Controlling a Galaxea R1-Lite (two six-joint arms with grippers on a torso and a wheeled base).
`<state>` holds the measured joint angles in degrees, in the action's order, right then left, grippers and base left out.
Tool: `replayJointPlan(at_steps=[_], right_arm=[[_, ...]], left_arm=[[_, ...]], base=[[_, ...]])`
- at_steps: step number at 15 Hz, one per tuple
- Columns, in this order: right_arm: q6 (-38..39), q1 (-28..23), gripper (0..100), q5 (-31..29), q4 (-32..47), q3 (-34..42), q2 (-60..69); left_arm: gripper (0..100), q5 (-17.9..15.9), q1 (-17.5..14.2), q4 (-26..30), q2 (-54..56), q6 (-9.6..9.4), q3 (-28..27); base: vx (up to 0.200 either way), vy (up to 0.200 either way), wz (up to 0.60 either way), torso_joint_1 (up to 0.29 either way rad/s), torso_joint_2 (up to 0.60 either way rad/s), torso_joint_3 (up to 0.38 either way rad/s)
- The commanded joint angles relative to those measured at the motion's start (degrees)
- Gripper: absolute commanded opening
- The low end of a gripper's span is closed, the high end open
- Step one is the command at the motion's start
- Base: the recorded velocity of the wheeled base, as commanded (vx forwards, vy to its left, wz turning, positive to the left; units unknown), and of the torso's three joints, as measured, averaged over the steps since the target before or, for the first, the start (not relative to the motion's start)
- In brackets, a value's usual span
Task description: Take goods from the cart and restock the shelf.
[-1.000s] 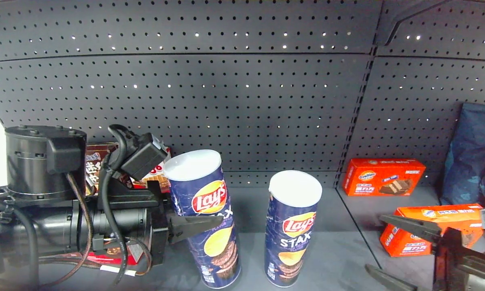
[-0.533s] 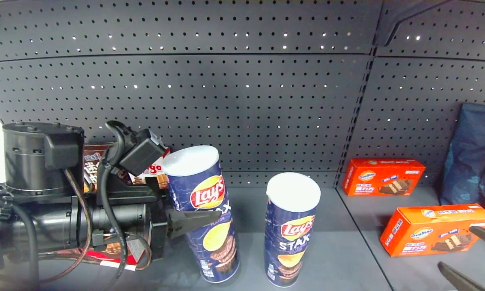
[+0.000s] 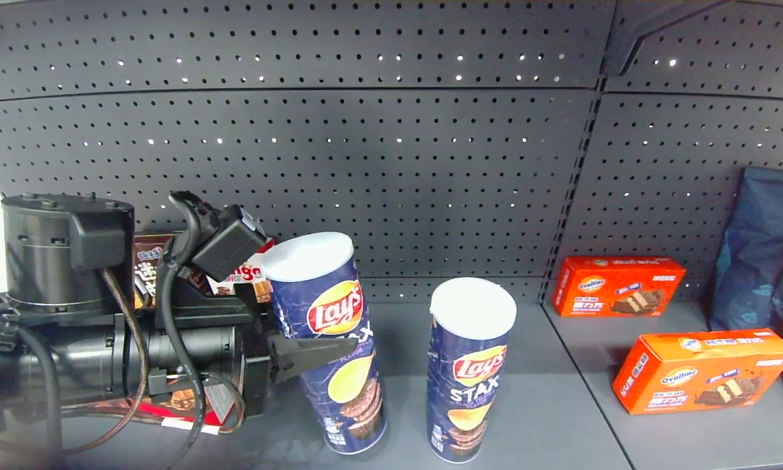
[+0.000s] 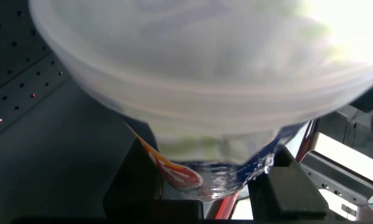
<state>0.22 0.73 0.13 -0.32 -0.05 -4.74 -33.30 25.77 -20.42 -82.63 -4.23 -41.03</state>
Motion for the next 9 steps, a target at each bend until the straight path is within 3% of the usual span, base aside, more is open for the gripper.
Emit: replayJointPlan(at_steps=[1,5,8,9], right_arm=[[-0.1,-0.6,100,0.0,0.1,0.0,4.7],[-0.2,-0.7,100,0.3,0.1,0.0,4.7],[-0.2,-0.6,100,0.3,0.1,0.0,4.7],[-0.2,-0.6,100,0.3,0.1,0.0,4.7]], left_arm=[[0,0.0,0.1,0.0,0.2,0.01,-0.4],[0,0.1,0.1,-0.1,0.5,-0.16,-0.5],[0,0.2,0.2,0.1,0.0,-0.16,-4.2],[0,0.2,0.1,0.2,-0.5,-1.13,-5.8]], base=[[0.000,0.000,0.00,0.000,0.00,0.000],[0.000,0.000,0.00,0.000,0.00,0.000],[0.000,0.000,0.00,0.000,0.00,0.000],[0.000,0.000,0.00,0.000,0.00,0.000]])
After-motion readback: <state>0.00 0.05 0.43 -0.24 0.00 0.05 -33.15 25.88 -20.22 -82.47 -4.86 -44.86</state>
